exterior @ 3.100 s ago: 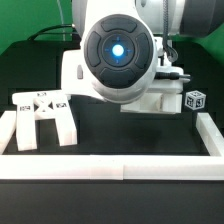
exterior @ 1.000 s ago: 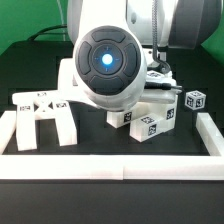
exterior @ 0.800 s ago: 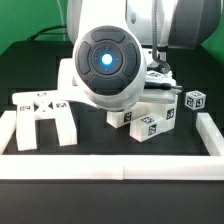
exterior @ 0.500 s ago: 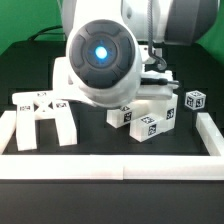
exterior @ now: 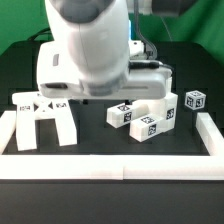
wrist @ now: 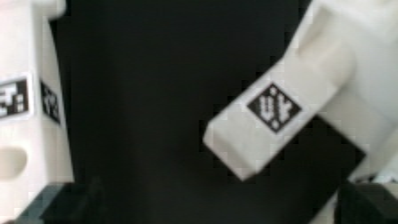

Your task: Assemble chair

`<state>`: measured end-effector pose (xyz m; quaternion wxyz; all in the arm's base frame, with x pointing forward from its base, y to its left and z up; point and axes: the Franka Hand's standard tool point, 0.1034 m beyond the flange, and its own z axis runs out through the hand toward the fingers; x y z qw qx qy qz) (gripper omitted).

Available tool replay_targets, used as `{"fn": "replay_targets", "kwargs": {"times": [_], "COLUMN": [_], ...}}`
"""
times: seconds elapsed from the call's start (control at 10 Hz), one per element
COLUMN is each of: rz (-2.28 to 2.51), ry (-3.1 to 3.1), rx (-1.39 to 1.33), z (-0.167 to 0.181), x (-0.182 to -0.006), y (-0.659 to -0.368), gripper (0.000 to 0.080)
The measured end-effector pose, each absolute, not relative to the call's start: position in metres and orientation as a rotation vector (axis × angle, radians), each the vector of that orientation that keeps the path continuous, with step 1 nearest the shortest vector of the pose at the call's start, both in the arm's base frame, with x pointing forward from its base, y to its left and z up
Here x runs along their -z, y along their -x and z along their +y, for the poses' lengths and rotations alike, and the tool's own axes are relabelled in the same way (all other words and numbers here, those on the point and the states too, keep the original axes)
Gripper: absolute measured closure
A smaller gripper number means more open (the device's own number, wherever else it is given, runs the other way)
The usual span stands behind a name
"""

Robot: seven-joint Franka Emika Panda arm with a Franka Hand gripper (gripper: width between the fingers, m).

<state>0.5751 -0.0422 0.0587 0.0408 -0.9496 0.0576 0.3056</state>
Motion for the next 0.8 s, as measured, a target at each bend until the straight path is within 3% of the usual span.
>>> {"fn": "replay_targets", "kwargs": {"times": [0.3,0.5,0.8], "rz": [0.104,-0.029,-0.018], "ry": [3.015,3.044,3.03], "rx": [-0.623,-0.441,-0.463], "z": [-0.048,-0.071,-0.089], "x": [-0.059,-0.066,-0.074], "y": [-0.588,-0.584,-0.581], "gripper": [0.015,0.015,0.015]}}
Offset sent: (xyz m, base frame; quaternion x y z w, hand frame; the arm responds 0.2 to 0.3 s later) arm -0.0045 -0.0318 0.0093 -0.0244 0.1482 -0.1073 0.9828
